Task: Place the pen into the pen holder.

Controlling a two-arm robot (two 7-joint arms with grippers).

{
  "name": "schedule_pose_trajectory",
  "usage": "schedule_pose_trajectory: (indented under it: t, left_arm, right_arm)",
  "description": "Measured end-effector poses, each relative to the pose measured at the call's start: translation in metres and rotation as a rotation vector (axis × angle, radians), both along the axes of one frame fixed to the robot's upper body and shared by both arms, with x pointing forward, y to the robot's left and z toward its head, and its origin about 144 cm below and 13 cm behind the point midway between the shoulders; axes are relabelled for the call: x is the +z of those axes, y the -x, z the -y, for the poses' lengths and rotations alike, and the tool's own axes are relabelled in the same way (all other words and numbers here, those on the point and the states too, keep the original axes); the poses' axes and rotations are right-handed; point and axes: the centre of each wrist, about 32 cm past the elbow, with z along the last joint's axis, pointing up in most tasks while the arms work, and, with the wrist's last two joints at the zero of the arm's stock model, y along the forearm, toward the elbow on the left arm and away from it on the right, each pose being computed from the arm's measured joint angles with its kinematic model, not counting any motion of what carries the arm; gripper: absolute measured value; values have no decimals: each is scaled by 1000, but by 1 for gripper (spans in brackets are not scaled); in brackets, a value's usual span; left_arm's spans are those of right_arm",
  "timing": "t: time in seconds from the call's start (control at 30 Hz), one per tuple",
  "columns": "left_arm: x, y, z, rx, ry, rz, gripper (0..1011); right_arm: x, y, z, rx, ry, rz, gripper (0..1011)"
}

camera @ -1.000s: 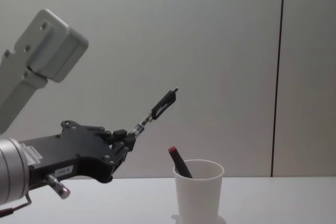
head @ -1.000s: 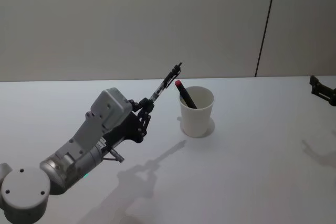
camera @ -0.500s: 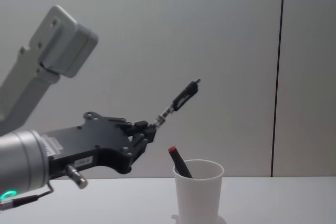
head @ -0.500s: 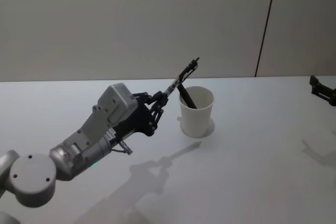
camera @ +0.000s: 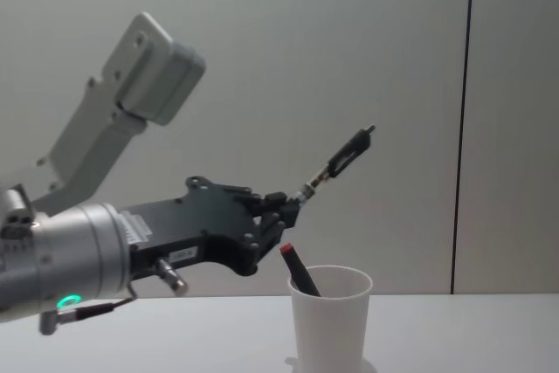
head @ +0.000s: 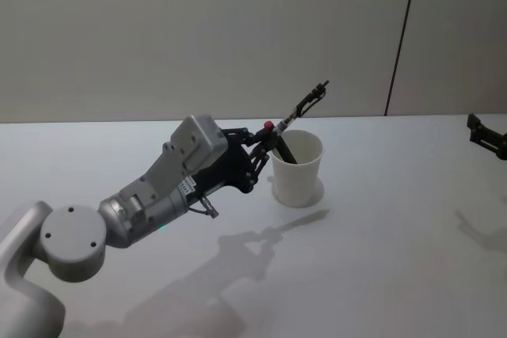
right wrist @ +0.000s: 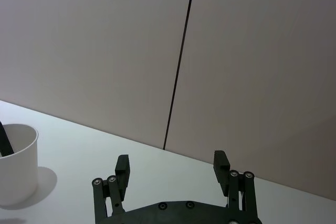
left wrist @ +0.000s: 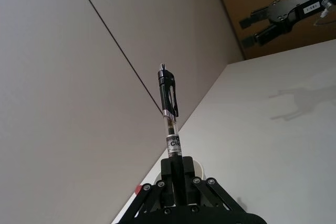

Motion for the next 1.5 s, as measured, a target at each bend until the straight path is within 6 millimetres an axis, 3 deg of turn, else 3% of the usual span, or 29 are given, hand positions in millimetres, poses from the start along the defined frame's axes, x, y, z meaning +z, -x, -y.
schedule_pose_trajectory:
  t: [0.83,1.5]
  left_arm:
    - [1,-40,26,-151,16,9,132]
    - [-2,-47,47,-250,38,-16,131]
  right_arm:
    - [0,0,0,0,0,0,1002]
    - [0,0,0,0,0,0,1002]
